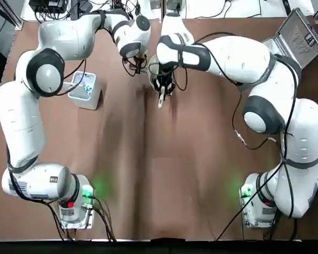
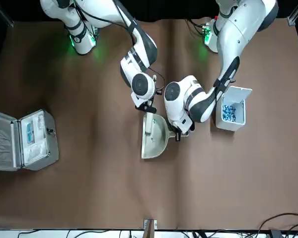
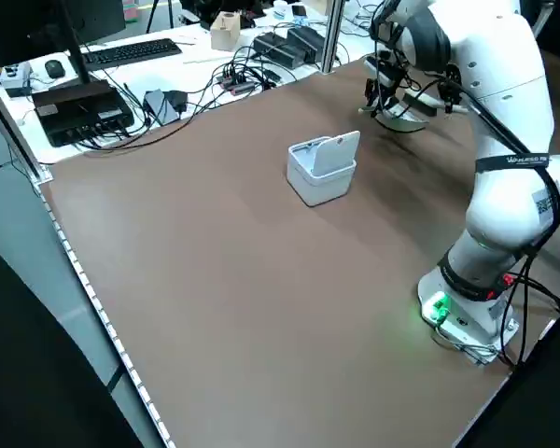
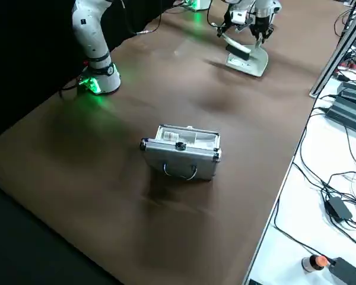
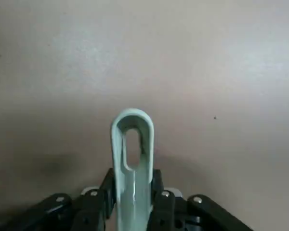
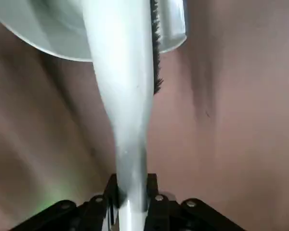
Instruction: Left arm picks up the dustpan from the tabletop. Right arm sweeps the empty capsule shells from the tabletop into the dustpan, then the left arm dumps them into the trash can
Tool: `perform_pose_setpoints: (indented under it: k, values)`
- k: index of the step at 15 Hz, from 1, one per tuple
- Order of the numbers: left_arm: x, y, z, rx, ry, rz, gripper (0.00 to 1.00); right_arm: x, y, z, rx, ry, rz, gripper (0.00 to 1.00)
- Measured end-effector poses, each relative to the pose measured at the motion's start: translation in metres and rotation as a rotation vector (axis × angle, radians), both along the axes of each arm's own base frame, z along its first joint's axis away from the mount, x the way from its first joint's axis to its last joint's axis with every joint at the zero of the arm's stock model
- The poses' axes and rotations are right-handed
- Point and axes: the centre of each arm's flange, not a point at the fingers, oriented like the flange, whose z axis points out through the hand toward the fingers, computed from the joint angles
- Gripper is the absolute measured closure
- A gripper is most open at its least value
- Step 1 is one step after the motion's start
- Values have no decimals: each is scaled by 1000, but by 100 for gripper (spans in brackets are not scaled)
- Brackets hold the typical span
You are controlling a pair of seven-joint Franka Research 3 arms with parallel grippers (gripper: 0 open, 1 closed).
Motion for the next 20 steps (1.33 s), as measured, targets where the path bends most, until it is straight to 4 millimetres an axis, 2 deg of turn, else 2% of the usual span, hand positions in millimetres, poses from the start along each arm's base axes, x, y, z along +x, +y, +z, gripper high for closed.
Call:
perform_pose_setpoints:
  k: [3,5,7,10,13,14,17,20]
  values:
    - [6,6,3,-25,20,1,67,8,-1,18,-14,-46,27,73]
    - [14,13,7,-50,48,-5,67,13,-9,32,-33,-63,38,73]
    - [28,23,18,-86,64,-17,67,25,-24,54,-35,-79,24,73]
    - [57,43,46,-142,58,-31,67,53,-59,94,-32,-135,-23,73]
    - [81,76,80,-196,44,-42,67,84,-118,125,-39,-124,-69,73]
    - [92,105,108,-223,45,-52,67,106,-170,135,-41,-95,-80,73]
    - [102,152,151,-266,43,-64,67,133,-245,128,-23,-64,-70,73]
    - [107,190,164,-256,66,-75,67,139,-307,103,-13,-24,-38,73]
